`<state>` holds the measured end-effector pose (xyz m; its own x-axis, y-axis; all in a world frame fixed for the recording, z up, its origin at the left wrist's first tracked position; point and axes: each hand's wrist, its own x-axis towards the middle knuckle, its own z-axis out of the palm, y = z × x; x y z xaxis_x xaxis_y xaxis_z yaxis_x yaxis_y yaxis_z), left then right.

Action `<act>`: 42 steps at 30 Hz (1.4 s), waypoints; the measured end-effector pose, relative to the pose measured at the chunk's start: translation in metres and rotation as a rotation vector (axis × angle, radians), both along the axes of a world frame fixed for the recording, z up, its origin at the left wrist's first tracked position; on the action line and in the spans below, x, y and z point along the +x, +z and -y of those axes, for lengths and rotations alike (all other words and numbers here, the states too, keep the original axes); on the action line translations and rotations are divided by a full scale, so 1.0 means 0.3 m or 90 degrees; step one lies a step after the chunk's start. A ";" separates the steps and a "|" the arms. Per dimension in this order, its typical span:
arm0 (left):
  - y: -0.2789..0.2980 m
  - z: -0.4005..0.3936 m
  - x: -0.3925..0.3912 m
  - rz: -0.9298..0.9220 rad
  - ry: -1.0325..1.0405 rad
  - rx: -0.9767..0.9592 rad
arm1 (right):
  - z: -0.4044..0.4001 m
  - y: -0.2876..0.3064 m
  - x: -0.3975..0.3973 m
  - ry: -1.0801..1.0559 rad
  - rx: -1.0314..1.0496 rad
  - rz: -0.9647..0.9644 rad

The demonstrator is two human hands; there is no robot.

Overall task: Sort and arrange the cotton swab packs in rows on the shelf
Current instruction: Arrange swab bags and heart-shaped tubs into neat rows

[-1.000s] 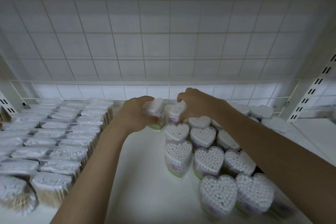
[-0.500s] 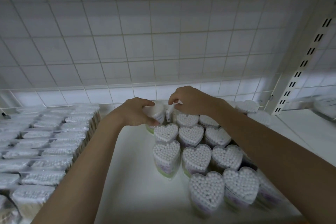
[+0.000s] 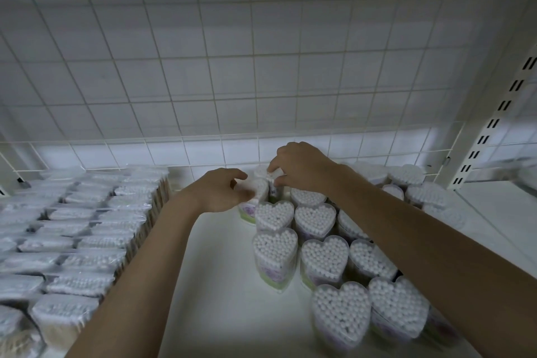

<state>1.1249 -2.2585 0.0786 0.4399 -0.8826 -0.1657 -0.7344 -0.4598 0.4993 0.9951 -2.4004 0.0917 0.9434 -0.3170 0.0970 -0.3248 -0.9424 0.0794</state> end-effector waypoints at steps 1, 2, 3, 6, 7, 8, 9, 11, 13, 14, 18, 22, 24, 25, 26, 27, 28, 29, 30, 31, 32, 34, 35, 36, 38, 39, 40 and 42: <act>0.000 -0.001 0.000 -0.012 0.008 -0.010 | 0.002 0.001 -0.003 0.001 -0.004 -0.011; 0.000 -0.003 0.000 -0.018 0.013 -0.020 | 0.004 0.003 -0.007 -0.002 0.007 -0.019; 0.000 -0.003 0.001 -0.018 0.015 -0.027 | 0.007 0.007 -0.014 -0.005 0.031 -0.024; 0.002 -0.001 0.002 -0.020 0.018 -0.045 | 0.015 0.024 -0.040 -0.016 0.122 -0.002; 0.005 0.001 -0.001 -0.023 0.016 -0.048 | 0.020 0.031 -0.049 -0.021 0.142 0.017; 0.006 0.005 -0.004 -0.026 0.013 -0.049 | 0.028 0.036 -0.059 -0.027 0.154 0.036; 0.009 0.008 -0.008 -0.029 0.009 -0.047 | 0.035 0.039 -0.068 -0.032 0.157 0.048; 0.014 0.016 -0.016 -0.028 0.002 -0.043 | 0.048 0.040 -0.086 -0.040 0.154 0.054; 0.023 0.023 -0.021 -0.024 -0.006 -0.040 | 0.054 0.036 -0.096 -0.040 0.155 0.050; 0.027 0.025 -0.024 -0.027 -0.010 -0.038 | 0.056 0.033 -0.097 -0.040 0.155 0.045; 0.032 0.028 -0.033 -0.055 -0.021 -0.040 | 0.056 0.013 -0.085 -0.042 0.142 0.007; 0.033 0.022 -0.035 -0.080 -0.022 -0.052 | 0.054 0.003 -0.058 -0.038 0.109 0.029; 0.033 0.019 -0.039 -0.101 -0.023 -0.059 | 0.050 -0.001 -0.042 -0.026 0.074 0.035; 0.032 0.018 -0.041 -0.110 -0.022 -0.062 | 0.046 -0.004 -0.034 -0.017 0.060 0.035; 0.032 0.018 -0.043 -0.116 -0.022 -0.065 | 0.044 -0.007 -0.026 -0.010 0.053 0.037; 0.031 0.018 -0.045 -0.119 -0.020 -0.066 | 0.043 -0.008 -0.023 -0.009 0.055 0.040; 0.030 0.018 -0.046 -0.122 -0.016 -0.067 | 0.044 -0.007 -0.020 -0.013 0.063 0.043; 0.029 0.018 -0.047 -0.127 -0.013 -0.068 | 0.047 -0.005 -0.020 -0.019 0.073 0.042; 0.028 0.020 -0.048 -0.136 -0.007 -0.070 | 0.050 -0.001 -0.021 -0.022 0.083 0.039; 0.025 0.022 -0.050 -0.152 -0.001 -0.075 | 0.052 0.003 -0.023 -0.021 0.093 0.034; 0.022 0.025 -0.052 -0.171 0.006 -0.081 | 0.053 0.006 -0.026 -0.019 0.104 0.030; 0.014 0.030 -0.056 -0.197 0.014 -0.090 | 0.051 0.011 -0.036 -0.021 0.124 0.027; 0.009 0.031 -0.056 -0.204 0.018 -0.094 | 0.052 0.011 -0.042 -0.027 0.128 0.028; 0.005 0.033 -0.055 -0.211 0.022 -0.098 | 0.053 0.011 -0.047 -0.033 0.128 0.031; -0.003 0.037 -0.053 -0.235 0.031 -0.110 | 0.062 0.013 -0.059 -0.044 0.125 0.040; -0.005 0.039 -0.052 -0.248 0.034 -0.115 | 0.068 0.015 -0.067 -0.046 0.123 0.043; -0.007 0.043 -0.052 -0.256 0.035 -0.118 | 0.073 0.016 -0.074 -0.048 0.121 0.045; -0.010 0.050 -0.055 -0.260 0.038 -0.119 | 0.081 0.018 -0.087 -0.052 0.117 0.044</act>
<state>1.1084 -2.2735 0.0754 0.4227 -0.8889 -0.1764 -0.4349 -0.3697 0.8211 0.9689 -2.4248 0.0970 0.9067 -0.4111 0.0945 -0.4000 -0.9090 -0.1171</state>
